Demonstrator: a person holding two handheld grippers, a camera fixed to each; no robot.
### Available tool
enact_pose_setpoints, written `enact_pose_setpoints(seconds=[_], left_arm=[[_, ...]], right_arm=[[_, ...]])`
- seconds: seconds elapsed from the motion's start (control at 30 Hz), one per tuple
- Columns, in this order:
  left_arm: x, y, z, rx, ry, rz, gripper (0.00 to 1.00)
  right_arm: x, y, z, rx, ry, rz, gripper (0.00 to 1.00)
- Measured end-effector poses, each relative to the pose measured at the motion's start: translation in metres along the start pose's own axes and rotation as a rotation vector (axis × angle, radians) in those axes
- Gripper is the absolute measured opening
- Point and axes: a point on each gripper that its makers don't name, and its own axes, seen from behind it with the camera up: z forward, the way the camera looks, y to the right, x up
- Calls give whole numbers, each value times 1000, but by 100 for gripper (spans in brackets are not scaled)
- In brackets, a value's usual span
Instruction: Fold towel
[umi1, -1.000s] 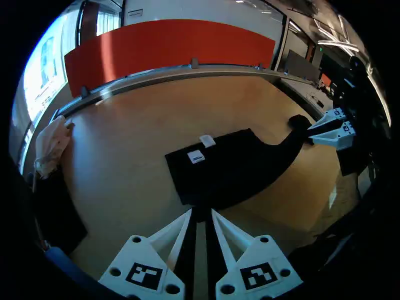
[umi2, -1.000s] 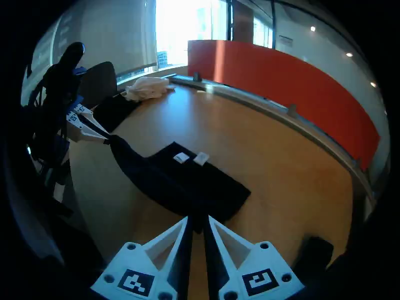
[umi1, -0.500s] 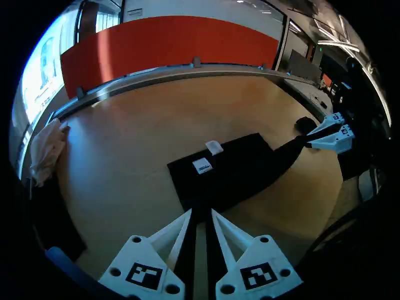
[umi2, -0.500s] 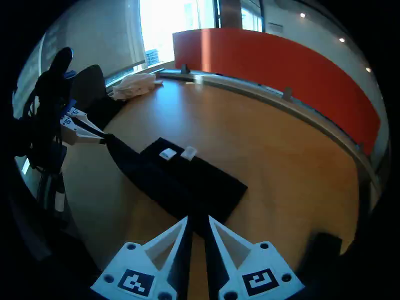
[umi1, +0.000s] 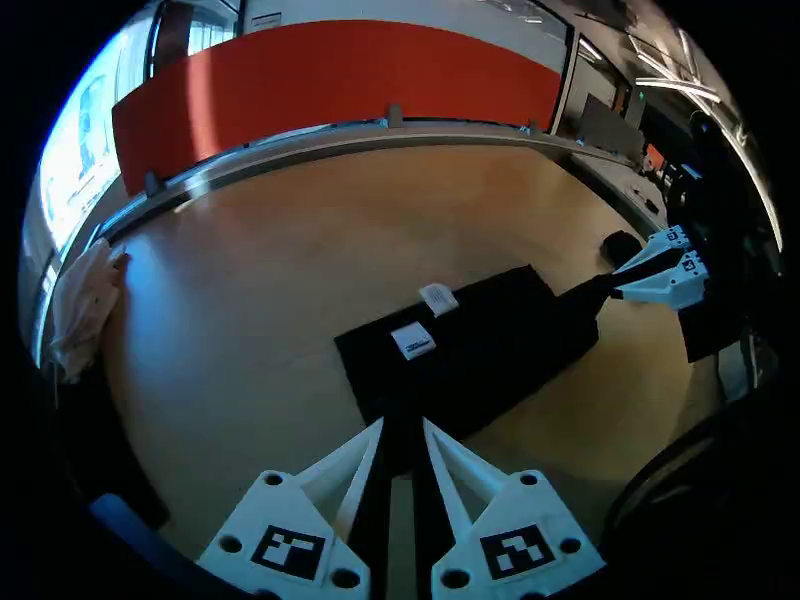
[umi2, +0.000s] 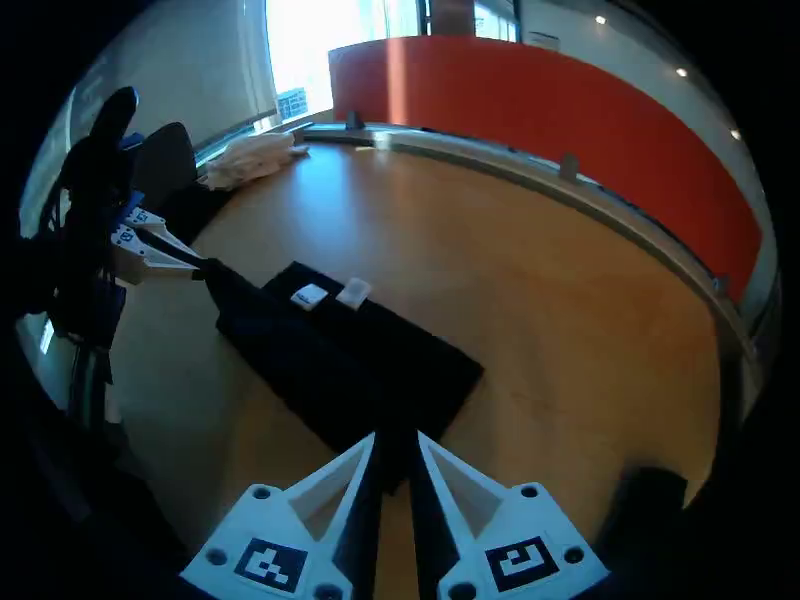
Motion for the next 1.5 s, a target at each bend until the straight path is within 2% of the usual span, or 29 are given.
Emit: enact_pose_setpoints(seconds=[0.37,0.67,1.0,1.27,1.5], left_arm=[[-5,-12,37,12,-31,0,12],[-5,-20,57,21,-42,-19,12],[0,-32,71,53,-30,-11,24],[6,-41,78,79,-23,-17,36],[9,-49,81,110,-22,1,40]], right_arm=[[-4,13,28,-4,-36,34,15],[-4,22,47,-23,-53,81,17],[-5,35,62,-74,-54,120,25],[-5,47,69,-116,-54,128,38],[-2,59,71,-146,-51,113,61]])
